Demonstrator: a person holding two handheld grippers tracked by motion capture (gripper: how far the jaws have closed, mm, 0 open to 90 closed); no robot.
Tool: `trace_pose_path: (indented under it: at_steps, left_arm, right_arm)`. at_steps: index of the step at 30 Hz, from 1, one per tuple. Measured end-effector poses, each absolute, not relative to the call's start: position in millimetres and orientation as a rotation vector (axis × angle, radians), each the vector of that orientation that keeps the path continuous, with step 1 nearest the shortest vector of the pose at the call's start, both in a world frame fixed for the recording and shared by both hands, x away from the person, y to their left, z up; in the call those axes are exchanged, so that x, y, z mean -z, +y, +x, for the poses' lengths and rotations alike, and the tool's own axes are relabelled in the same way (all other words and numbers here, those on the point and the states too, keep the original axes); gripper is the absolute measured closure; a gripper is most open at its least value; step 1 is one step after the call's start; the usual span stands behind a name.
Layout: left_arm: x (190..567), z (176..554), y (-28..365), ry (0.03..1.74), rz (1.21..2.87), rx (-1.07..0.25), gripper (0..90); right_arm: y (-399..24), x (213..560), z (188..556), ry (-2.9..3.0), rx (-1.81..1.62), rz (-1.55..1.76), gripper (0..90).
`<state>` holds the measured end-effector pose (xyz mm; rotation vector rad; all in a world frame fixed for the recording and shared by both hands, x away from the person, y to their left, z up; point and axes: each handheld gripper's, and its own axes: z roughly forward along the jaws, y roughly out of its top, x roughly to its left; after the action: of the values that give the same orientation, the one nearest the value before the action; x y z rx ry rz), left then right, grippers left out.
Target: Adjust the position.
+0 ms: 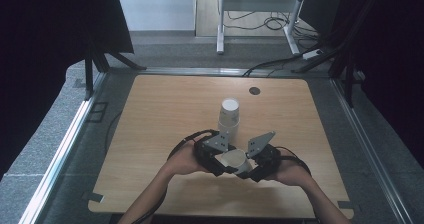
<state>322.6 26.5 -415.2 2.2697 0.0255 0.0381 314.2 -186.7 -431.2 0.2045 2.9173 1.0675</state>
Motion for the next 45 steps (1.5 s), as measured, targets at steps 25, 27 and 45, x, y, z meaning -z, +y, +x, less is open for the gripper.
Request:
trace_pose_path:
  at_steps: [25, 27, 45]
  left_arm:
    - [414.0, 326.4, 30.3, 0.102, 2.116, 0.007, 23.1]
    - [414.1, 326.5, 30.1, 0.102, 2.114, 0.006, 24.4]
    - [413.2, 323.9, 31.1, 0.075, 2.126, -0.017, 31.7]
  right_arm:
    - [-200.5, 442.4, 311.5, 2.719, -1.479, 0.325, 37.1]
    - [-200.3, 442.6, 310.9, 2.706, -1.488, 0.321, 37.1]
    - [-197.5, 443.7, 310.8, 2.709, -1.463, 0.286, 31.1]
